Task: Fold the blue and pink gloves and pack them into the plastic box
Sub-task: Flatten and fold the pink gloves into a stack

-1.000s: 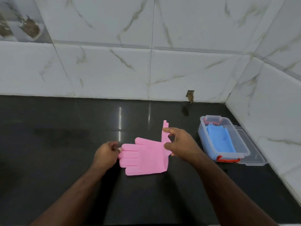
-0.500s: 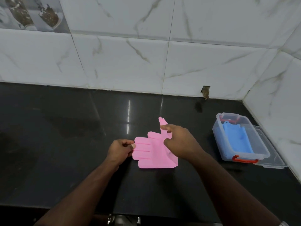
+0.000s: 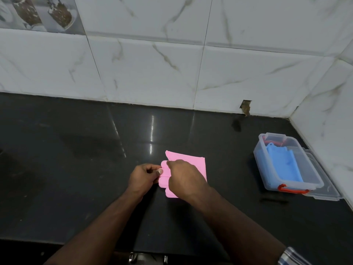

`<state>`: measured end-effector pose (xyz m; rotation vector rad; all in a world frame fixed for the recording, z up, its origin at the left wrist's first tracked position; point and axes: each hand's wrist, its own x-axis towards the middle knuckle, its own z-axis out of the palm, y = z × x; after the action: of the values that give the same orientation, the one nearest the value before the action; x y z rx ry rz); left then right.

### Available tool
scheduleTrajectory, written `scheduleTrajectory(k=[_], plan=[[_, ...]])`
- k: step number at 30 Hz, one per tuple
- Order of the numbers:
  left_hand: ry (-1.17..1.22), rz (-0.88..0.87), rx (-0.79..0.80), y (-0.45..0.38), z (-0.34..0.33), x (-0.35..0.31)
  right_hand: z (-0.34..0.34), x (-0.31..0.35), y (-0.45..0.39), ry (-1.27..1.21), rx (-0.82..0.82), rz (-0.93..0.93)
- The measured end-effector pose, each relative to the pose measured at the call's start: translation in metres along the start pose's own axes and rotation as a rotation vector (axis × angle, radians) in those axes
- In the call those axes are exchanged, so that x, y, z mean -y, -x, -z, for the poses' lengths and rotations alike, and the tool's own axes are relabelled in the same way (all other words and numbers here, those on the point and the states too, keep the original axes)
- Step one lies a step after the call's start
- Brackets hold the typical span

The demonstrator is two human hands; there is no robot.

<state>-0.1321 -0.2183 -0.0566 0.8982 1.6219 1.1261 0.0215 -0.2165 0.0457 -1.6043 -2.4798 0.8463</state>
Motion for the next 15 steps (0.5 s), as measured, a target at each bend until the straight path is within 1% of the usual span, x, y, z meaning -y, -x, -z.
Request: scheduleTrajectory(k=[4,6,10,15], plan=[[0.031,-0.015,-0.020,0.001,-0.001,-0.001,-0.012,-0.003,-0.009,0.106,-0.080,0.039],[0.024,-0.032,-0.048,0.001,-0.001,-0.002,-0.015,-0.004,-0.011,0.125,-0.089,0.058],[-0.055,-0.072,-0.067,0.003,0.000,-0.005,-0.018,-0.008,-0.013,0.111,-0.095,0.077],[-0.100,-0.059,-0.056,0.005,-0.001,-0.007,-0.026,-0.007,-0.016,0.113,-0.149,0.100]])
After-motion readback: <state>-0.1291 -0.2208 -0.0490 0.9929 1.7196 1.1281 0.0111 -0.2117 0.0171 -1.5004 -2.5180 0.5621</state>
